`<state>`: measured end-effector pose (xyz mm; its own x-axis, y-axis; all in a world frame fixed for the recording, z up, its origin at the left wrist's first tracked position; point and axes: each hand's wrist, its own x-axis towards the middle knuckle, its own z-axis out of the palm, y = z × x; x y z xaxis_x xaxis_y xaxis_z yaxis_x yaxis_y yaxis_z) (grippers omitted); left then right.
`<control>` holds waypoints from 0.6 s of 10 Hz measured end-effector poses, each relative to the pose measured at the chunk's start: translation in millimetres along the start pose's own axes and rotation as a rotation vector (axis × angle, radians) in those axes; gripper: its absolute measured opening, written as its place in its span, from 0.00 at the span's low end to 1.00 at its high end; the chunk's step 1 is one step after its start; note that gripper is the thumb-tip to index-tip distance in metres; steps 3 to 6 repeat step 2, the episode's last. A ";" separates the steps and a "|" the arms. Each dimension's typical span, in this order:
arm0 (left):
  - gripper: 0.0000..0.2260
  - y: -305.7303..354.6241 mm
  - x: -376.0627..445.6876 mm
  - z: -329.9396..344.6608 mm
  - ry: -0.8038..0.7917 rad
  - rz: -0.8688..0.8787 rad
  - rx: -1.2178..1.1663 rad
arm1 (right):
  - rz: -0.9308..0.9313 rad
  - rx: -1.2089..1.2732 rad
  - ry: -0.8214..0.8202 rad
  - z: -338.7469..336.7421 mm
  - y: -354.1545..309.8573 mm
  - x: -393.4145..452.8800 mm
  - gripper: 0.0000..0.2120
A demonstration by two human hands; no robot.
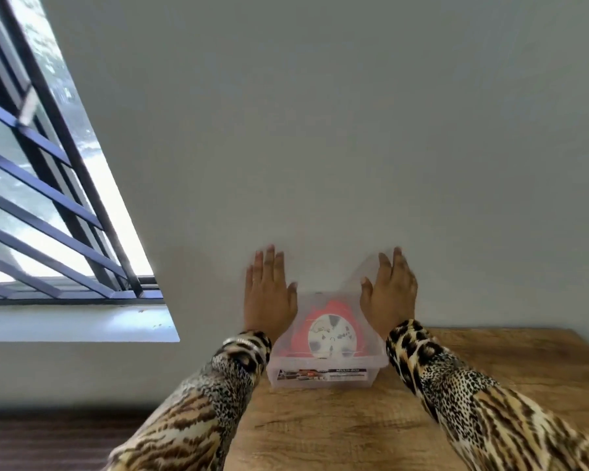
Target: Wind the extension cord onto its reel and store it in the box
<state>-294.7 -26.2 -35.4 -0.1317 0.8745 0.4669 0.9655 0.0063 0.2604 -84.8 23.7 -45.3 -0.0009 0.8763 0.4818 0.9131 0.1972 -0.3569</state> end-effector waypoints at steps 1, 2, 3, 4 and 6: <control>0.34 25.4 67.7 -73.6 0.287 0.212 0.167 | -0.184 -0.037 0.183 -60.5 -22.3 56.9 0.33; 0.35 44.4 99.4 -129.7 0.459 0.246 0.254 | -0.264 -0.101 0.279 -111.1 -38.7 92.9 0.35; 0.35 44.4 99.4 -129.7 0.459 0.246 0.254 | -0.264 -0.101 0.279 -111.1 -38.7 92.9 0.35; 0.35 44.4 99.4 -129.7 0.459 0.246 0.254 | -0.264 -0.101 0.279 -111.1 -38.7 92.9 0.35; 0.35 44.4 99.4 -129.7 0.459 0.246 0.254 | -0.264 -0.101 0.279 -111.1 -38.7 92.9 0.35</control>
